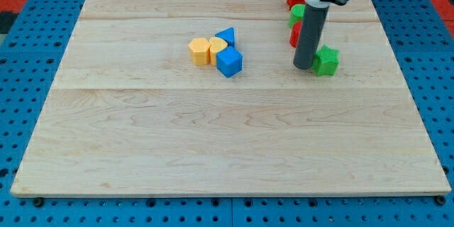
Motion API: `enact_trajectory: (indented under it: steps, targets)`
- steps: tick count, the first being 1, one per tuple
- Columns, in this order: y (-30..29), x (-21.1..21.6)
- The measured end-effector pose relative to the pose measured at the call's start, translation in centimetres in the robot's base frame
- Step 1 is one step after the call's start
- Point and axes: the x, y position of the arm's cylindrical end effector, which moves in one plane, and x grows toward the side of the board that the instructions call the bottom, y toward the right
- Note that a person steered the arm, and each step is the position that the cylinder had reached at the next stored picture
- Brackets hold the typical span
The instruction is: Push the red circle to the left side of the green star
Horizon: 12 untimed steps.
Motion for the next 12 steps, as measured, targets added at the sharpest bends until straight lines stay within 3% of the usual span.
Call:
enact_trajectory:
  steps: [2,3,5,6,8,12]
  targets:
    - [2.2,-0.4]
    - [-4.1,-2.3]
    - [-5.5,-11.6]
    - [-3.5,-12.3]
    - [0.5,-8.5]
    - [-1.9,-4.6]
